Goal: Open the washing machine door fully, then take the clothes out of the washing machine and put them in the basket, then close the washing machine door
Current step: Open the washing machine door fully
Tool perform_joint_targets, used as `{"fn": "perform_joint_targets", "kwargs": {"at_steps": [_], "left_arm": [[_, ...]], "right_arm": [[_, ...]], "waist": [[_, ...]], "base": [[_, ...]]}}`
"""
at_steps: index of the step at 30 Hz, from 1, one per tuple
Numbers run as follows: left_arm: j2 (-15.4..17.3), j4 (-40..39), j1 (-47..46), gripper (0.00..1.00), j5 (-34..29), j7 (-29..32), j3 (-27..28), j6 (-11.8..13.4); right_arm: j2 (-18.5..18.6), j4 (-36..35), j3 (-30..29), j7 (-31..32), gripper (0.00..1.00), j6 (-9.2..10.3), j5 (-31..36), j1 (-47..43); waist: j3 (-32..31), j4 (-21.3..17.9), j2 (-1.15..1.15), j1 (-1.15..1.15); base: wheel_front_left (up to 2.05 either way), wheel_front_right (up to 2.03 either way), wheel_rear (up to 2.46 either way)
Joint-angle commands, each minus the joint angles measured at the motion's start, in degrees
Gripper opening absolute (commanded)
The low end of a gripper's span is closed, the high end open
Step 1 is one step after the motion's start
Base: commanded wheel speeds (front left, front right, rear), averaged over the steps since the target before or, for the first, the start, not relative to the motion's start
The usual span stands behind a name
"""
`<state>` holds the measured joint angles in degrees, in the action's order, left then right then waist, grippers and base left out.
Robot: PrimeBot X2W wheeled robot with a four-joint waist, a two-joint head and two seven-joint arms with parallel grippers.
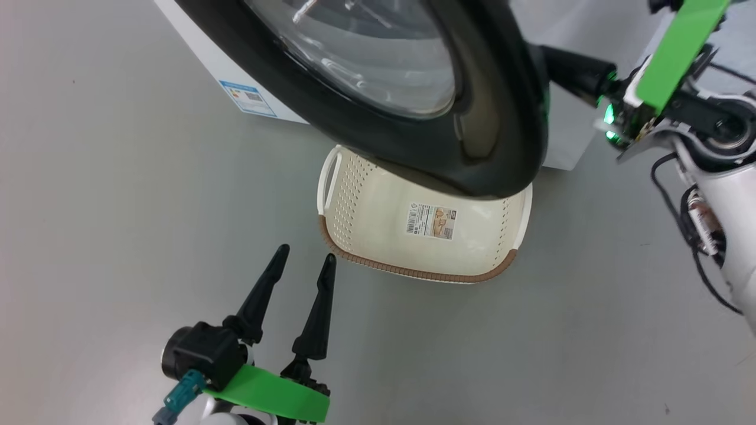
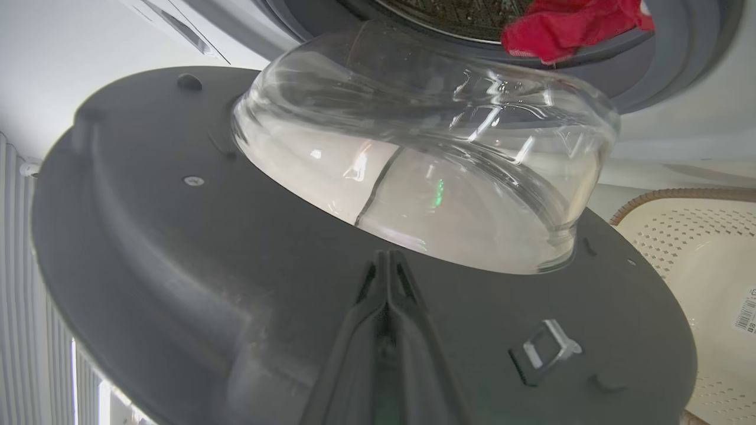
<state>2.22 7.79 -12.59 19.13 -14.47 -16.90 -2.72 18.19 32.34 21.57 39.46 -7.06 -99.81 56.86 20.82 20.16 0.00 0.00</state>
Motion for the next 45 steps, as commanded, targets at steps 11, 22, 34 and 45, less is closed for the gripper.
{"fn": "perform_joint_targets", "kwargs": {"at_steps": [11, 22, 34, 45], "left_arm": [[0.65, -1.44, 1.45, 1.0, -0.65, -0.52, 2.45, 0.37], [0.65, -1.66, 1.63, 1.0, -0.07, -0.52, 2.81, 0.59], [0.65, -1.15, 1.74, 1.0, -0.57, -0.52, 3.99, 0.07], [0.65, -0.47, 1.33, 1.0, -2.26, -0.52, 6.21, -1.13]], "right_arm": [[-3.24, -4.27, 1.01, 2.37, 0.0, -0.43, 1.52, -5.52], [-3.6, -3.93, -0.68, 1.56, 0.0, -0.43, 3.06, -6.12], [-2.71, -5.17, -3.73, -2.03, 0.45, -0.43, 5.92, -8.12], [-1.82, -7.78, -6.1, -4.46, 1.0, -0.43, 7.44, -13.18]], "waist": [[-1.66, -0.46, 0.0, 0.0], [-2.15, -0.38, 0.0, 0.0], [-3.48, -1.45, 0.0, 0.0], [-4.0, -4.1, 0.0, 0.0]], "base": [[0.0, 0.0, 0.0], [0.0, 0.0, 0.0], [0.0, 0.0, 0.0], [0.0, 0.0, 0.0]]}}
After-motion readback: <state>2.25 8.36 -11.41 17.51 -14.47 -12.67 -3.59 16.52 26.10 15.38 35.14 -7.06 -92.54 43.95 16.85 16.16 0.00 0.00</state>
